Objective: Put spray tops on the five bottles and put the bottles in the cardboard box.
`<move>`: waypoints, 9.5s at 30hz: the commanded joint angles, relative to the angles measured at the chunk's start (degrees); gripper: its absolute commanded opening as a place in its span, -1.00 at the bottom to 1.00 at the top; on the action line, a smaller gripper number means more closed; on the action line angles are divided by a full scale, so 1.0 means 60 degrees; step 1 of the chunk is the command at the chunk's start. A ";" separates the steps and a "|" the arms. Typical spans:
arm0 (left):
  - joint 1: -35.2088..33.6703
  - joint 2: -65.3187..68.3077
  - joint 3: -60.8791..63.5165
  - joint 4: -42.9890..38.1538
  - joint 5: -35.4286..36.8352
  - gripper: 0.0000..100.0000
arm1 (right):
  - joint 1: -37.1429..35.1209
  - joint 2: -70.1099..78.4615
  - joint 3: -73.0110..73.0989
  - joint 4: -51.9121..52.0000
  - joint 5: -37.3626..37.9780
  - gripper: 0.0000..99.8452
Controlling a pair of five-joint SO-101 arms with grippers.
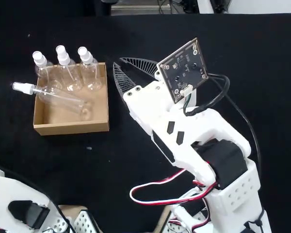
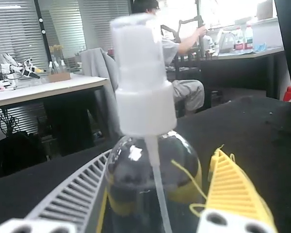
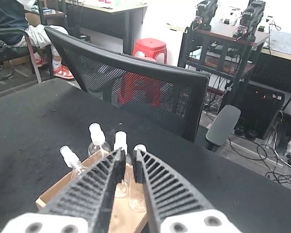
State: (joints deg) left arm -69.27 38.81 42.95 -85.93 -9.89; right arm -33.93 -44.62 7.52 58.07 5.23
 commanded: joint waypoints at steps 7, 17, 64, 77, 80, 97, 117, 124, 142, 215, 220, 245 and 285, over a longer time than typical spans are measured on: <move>-0.0271 -0.0176 -0.0462 -0.0132 0.0703 -0.31 | 0.0190 0.0007 -0.0564 -0.0337 0.0117 -0.98; -0.0212 -0.0176 -0.0051 -0.0190 0.0777 -0.15 | 0.0176 0.0007 -0.0564 -0.0337 0.0117 -0.98; 0.3949 -1.4593 0.3187 1.8344 0.1216 -0.15 | 0.0205 0.0066 -0.0564 -0.0337 0.0132 -0.98; 0.6425 -1.2689 0.0330 2.1421 0.5407 -0.15 | 0.0205 0.0037 -0.0564 -0.0337 0.0132 -0.98; 0.7172 -1.2322 0.0256 2.1480 0.6007 -0.15 | 0.0220 0.0007 -0.0564 -0.0337 0.0132 -0.98; 0.8022 -1.1546 0.0125 2.1070 0.8044 -0.15 | 0.1377 0.0007 -0.0799 -0.0337 0.0132 -0.98; 0.8286 -0.8513 -0.1018 2.1070 0.8791 -0.15 | 0.1377 0.0007 -0.0799 -0.0337 0.0132 -0.98; 0.8315 -0.8293 -0.0930 2.0396 0.8806 -0.15 | 0.1348 0.0007 -0.0799 -0.0337 0.0132 -0.98; 0.8374 -0.8352 -0.0916 2.0645 0.8791 -0.43 | 0.1348 0.0007 -0.0813 -0.0352 0.0132 -0.98; 0.8271 -1.6234 0.1692 2.1172 0.4894 -0.66 | 0.1348 0.0007 -0.0740 -0.0469 0.0073 -0.98; 0.8271 -1.6586 0.2117 2.1114 0.4659 -0.66 | 0.1348 0.0007 -0.0740 -0.0454 0.0073 -0.98; 0.5590 -1.8344 0.5516 1.6132 0.1289 -0.66 | 0.1348 0.0037 -0.0725 -0.0469 0.0059 -0.98; 0.3582 -1.3861 0.5092 1.0212 0.0557 -0.66 | 0.1333 0.0022 -0.0711 -0.0425 0.0044 -0.98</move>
State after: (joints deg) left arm -48.44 -54.64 82.15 -22.02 -6.29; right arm -26.81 -44.62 6.02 56.75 5.58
